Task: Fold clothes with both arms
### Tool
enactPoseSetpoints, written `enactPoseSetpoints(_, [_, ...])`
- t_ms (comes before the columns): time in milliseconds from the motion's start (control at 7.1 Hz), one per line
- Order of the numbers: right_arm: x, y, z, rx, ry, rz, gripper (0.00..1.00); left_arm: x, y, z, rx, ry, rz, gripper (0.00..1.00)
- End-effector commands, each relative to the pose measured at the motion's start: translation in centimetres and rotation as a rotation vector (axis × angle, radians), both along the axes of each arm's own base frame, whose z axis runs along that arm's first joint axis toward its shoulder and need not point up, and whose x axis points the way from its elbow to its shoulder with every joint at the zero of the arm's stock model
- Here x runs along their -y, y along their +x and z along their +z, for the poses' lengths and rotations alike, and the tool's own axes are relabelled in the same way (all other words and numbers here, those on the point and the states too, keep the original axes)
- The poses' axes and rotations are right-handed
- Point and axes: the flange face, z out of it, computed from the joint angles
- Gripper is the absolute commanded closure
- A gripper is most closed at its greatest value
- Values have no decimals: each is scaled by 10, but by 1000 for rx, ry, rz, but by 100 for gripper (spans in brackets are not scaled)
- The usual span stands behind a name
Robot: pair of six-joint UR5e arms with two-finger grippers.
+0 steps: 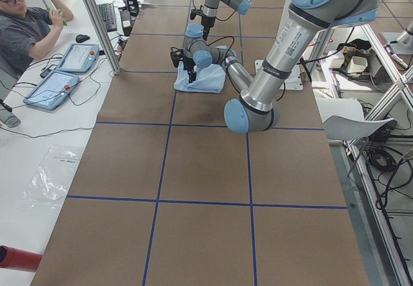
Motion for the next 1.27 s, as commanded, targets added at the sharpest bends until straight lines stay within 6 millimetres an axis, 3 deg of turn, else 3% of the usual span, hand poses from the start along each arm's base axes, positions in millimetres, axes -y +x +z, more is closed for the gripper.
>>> enactPoseSetpoints(0, [-16, -161, 190, -123, 139, -288, 0, -72, 43, 102, -34, 423, 428, 0])
enactPoseSetpoints(141, [-67, -240, 249, -274, 186, -312, 0, -114, 145, 150, 93, 400, 427, 0])
enactPoseSetpoints(282, [-181, -294, 335, -481, 297, -402, 0, -254, 270, 246, 325, 433, 569, 0])
enactPoseSetpoints(423, [-338, -273, 455, -674, 479, -520, 0, -425, 293, 365, 498, 532, 737, 0])
enactPoseSetpoints(564, [-428, -222, 545, -826, 683, -585, 0, -512, 270, 419, 564, 614, 821, 0])
enactPoseSetpoints(705, [-452, -202, 583, -888, 657, -668, 0, -517, 246, 457, 615, 606, 852, 0])
enactPoseSetpoints(845, [-500, -164, 623, -975, 668, -792, 0, -520, 186, 540, 739, 586, 913, 0])
enactPoseSetpoints(986, [-570, -124, 649, -1055, 736, -931, 0, -533, 143, 596, 835, 585, 971, 0])
enactPoseSetpoints(1127, [-601, -114, 651, -1061, 769, -979, 0, -543, 147, 590, 822, 591, 983, 0])
